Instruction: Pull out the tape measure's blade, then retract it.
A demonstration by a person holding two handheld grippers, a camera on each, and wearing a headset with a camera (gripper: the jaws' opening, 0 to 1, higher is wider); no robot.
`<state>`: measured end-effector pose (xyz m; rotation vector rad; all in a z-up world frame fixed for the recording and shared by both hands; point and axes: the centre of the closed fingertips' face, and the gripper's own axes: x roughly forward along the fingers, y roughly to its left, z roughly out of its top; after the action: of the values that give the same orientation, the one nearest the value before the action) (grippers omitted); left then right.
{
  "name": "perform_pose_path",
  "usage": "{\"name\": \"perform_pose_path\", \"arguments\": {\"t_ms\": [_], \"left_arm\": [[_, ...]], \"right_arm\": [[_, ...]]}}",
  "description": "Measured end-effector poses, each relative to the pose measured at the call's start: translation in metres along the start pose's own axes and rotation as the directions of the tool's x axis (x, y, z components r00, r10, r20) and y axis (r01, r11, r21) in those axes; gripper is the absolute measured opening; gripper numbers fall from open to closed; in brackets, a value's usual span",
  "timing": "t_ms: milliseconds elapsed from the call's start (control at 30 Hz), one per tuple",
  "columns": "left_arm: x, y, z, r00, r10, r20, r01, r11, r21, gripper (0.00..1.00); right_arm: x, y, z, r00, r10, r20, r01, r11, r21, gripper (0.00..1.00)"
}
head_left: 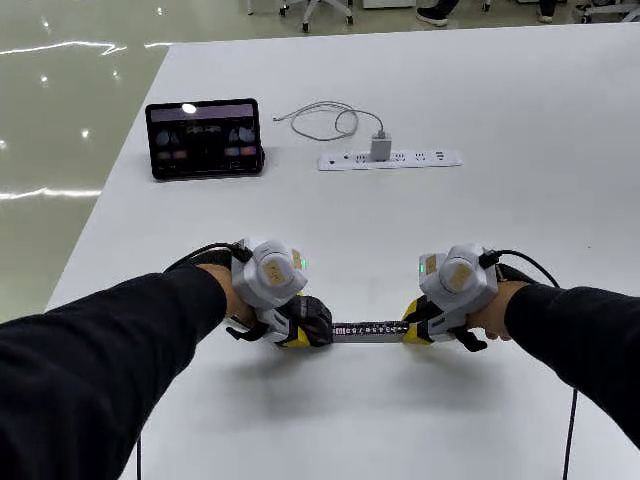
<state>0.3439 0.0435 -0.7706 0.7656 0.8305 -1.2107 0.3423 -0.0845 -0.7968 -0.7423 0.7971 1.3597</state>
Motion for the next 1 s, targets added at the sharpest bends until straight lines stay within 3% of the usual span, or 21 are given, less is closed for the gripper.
{"name": "perform_pose_path", "arguments": {"t_ms": [1000], "left_arm": [[0.000, 0.001, -0.001, 0.9999, -0.001, -0.015, 0.001, 1.000, 0.001, 0.33]], "right_arm": [[-0.020, -0.003, -0.026, 0.9996, -0.015, -0.023, 0.015, 1.000, 0.028, 0.08]]}}
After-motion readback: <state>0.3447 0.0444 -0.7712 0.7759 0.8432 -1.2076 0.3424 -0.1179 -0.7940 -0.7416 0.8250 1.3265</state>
